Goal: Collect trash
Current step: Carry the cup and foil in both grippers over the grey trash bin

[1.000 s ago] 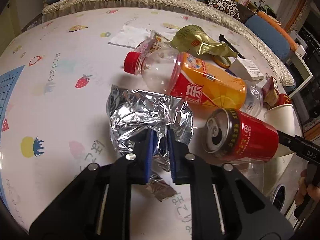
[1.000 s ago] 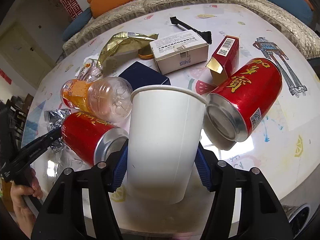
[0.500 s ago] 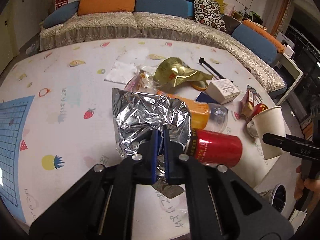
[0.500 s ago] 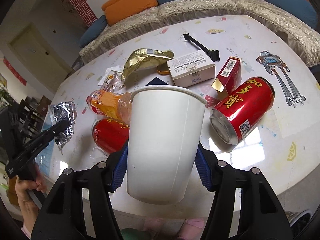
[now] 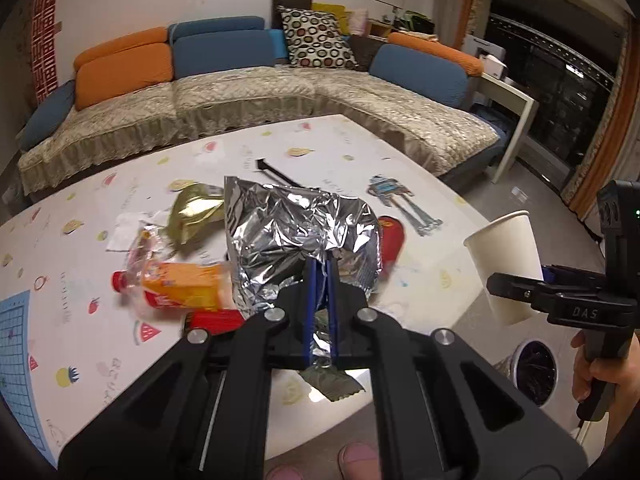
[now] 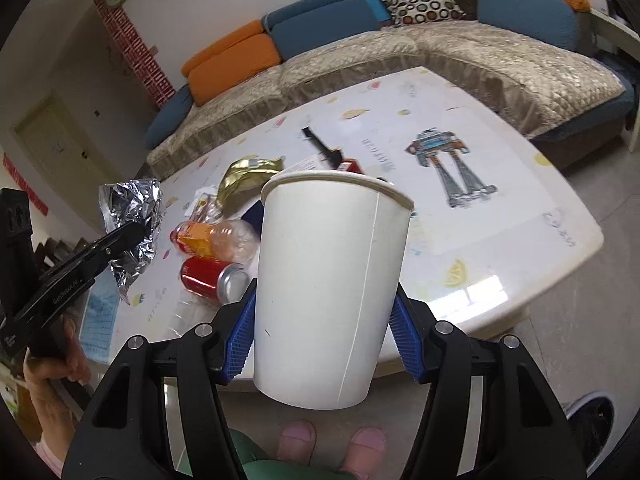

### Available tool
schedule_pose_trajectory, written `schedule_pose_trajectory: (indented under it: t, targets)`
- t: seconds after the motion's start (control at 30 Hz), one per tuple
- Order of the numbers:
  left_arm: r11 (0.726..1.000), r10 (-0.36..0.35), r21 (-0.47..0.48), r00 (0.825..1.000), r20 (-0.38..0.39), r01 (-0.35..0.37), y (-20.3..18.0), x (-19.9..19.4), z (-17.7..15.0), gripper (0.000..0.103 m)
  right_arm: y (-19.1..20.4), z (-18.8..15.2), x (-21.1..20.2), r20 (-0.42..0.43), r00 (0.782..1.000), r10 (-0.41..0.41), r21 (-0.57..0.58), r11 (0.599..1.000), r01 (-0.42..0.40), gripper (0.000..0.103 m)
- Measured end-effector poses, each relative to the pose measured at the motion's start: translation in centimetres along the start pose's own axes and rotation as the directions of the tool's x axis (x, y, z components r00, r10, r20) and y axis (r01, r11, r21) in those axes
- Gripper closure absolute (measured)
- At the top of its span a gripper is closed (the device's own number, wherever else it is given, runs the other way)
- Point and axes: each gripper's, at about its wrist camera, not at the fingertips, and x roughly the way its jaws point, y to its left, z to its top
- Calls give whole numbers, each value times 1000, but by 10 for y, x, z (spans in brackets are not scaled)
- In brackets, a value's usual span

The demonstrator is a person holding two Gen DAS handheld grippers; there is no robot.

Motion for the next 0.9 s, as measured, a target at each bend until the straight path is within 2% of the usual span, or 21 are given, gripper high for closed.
schedule_pose_trajectory:
  t: [0.17, 0.33, 0.43, 0.53, 0.6, 0.8, 0.83, 0.9]
  targets:
    - [988, -127, 90, 992, -27, 129, -94, 20, 0, 99, -69, -26, -54, 57, 993, -106, 106, 989, 100, 42]
    - [948, -242, 192, 966, -87, 254, -196, 42, -12, 100, -141, -64, -110, 76, 970, -229, 221, 953, 208, 42]
    - [910, -312, 237, 938, -148, 340, -259, 59, -25, 100, -184, -91, -137, 66, 953, -297, 299, 917, 265, 42]
    - [874, -352, 278, 914, -203, 399, -313, 74, -43, 100, -227, -124, -156, 42, 935, -353, 384, 869, 311, 42]
    - [846, -377, 291, 887, -267, 447, -353, 90, -61, 100, -257, -148, -164, 13, 924, -381, 442, 832, 337, 42]
    - [767, -396, 343, 821, -411, 542, -441, 131, -112, 100, -329, -215, -175, -75, 910, -407, 576, 727, 373, 42]
    - [750, -399, 349, 805, -440, 562, -455, 139, -122, 100, -339, -224, -175, -87, 911, -403, 592, 714, 373, 42]
    - [730, -390, 357, 784, -483, 583, -476, 154, -137, 100, -360, -244, -175, -112, 910, -400, 624, 684, 378, 42]
